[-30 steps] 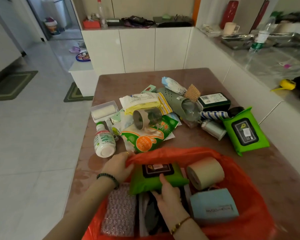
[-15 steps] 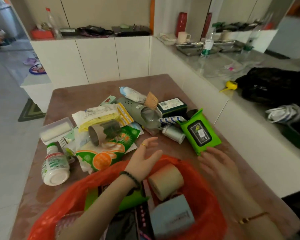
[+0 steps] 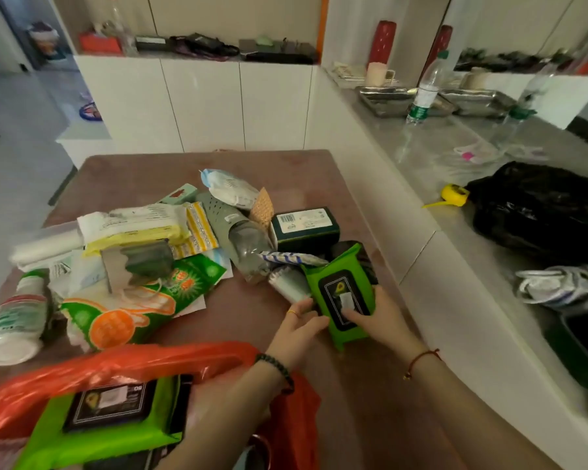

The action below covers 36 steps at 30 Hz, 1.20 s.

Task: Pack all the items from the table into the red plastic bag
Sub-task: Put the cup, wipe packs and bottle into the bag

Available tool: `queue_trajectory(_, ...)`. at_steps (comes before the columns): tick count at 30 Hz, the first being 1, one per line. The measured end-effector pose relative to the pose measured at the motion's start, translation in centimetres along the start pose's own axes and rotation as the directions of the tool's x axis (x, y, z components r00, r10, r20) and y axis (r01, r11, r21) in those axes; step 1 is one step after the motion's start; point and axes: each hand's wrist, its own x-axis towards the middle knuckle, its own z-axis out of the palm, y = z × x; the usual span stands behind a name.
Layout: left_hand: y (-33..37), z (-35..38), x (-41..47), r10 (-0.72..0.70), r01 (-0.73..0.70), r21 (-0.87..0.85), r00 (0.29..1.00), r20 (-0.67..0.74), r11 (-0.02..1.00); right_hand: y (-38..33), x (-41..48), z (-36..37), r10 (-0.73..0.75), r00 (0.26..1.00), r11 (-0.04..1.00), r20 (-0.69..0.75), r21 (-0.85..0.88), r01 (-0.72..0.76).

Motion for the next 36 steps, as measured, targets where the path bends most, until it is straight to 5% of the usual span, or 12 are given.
queue_trajectory(4, -0.8, 0.2, 0.0, -0.019, 0.018, -0.025, 0.999, -0.028, 1.000, 0.6, 1.2, -0.2, 0.001, 0.995, 1.000, 0.100, 0.005, -0.001)
queue_trajectory(8, -0.5, 0.7, 0.0, 0.012, -0.017, -0.088, 0.998, -0.055, 0.996, -0.1, -1.5, -0.2, -0.005, 1.000, 0.971, 0.012, 0.240, 0.002)
queue_trajectory(12, 0.8, 1.2, -3.0, 0.166, -0.167, -0.072, 0.986, -0.021, 0.983, -3.8, -6.5, -1.4, -0.095, 0.986, 0.867, -0.136, 0.475, 0.149)
queue_trajectory(15, 1.5, 0.4, -8.0, 0.376, -0.376, 0.039, 0.926, 0.006, 0.926, -7.4, -11.6, -2.4, -0.186, 0.978, 0.731, -0.098, 0.651, 0.204)
queue_trajectory(18, 0.9, -2.9, -12.9, 0.471, -0.454, 0.191, 0.880, -0.054, 0.870, -9.8, -16.2, -1.6, -0.236, 0.967, 0.607, 0.091, 0.791, 0.074)
queue_trajectory(22, -0.7, -10.1, -17.4, 0.443, -0.399, 0.275, 0.889, -0.120, 0.875, -12.1, -20.0, 4.4, -0.129, 0.965, 0.673, 0.228, 0.735, -0.084)
queue_trajectory(24, -0.9, -14.4, -19.1, 0.394, -0.336, 0.307, 0.906, -0.154, 0.891, -13.1, -21.6, 8.9, 0.001, 0.942, 0.570, 0.336, 0.773, -0.277)
queue_trajectory(28, -0.8, -23.0, -20.4, 0.264, -0.151, 0.452, 0.944, -0.198, 0.879, -15.8, -24.4, 15.8, 0.225, 0.755, 0.204, 0.616, 0.728, -0.655)
queue_trajectory(33, -1.8, -28.9, -18.5, 0.194, -0.021, 0.556, 0.947, -0.254, 0.831, -17.6, -27.1, 21.0, 0.360, 0.645, 0.068, 0.674, 0.671, -0.738)
queue_trajectory(36, -2.9, -29.3, -17.5, 0.240, -0.028, 0.722, 0.952, -0.192, 0.691, -17.6, -27.8, 22.7, 0.427, 0.647, 0.036, 0.632, 0.703, -0.710)
